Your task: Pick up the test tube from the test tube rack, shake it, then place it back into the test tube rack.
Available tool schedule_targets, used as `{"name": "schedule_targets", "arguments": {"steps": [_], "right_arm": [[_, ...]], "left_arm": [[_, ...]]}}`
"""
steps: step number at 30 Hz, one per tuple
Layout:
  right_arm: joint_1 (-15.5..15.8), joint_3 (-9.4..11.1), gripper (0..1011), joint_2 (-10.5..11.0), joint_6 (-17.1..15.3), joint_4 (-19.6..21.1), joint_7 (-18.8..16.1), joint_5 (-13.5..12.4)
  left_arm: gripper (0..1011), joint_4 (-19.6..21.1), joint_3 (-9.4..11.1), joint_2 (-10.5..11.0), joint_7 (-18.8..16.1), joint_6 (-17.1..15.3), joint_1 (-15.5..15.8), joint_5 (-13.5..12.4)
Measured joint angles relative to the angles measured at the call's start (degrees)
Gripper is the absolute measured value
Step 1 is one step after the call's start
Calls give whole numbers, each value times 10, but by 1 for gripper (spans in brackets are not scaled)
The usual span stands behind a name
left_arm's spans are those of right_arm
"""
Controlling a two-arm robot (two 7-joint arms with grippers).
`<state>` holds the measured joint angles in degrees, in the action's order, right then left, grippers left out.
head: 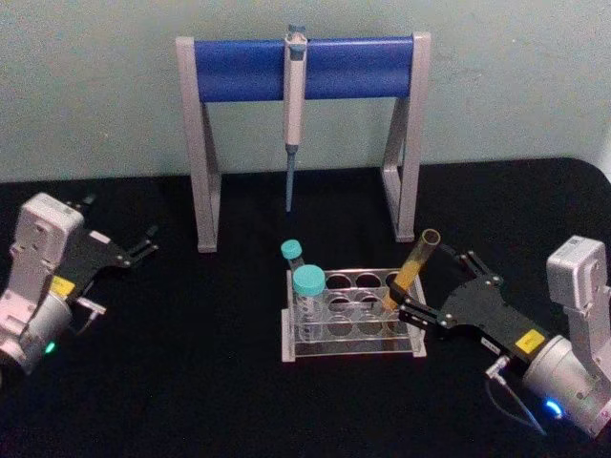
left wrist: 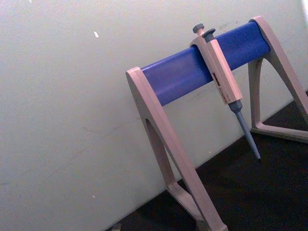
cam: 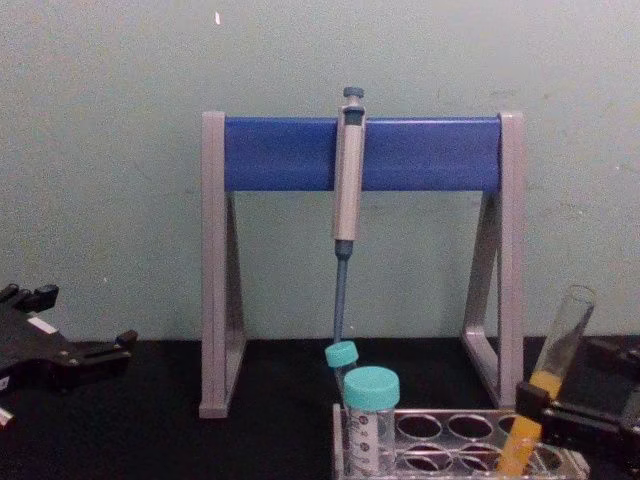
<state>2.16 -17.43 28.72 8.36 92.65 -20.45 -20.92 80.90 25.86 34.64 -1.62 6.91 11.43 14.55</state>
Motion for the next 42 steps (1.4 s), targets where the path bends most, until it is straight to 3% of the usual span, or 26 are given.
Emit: {"name": "schedule_targets", "arguments": {"steps": [22,42], "right_arm": [[-51,10,1000,-51,1,-56,-24,23],[-54,11,1000,-56,-5,-58,-28,30]], "left_arm": [[1001,0,0,0,0,0,0,0],[1001,0,0,0,0,0,0,0]]}}
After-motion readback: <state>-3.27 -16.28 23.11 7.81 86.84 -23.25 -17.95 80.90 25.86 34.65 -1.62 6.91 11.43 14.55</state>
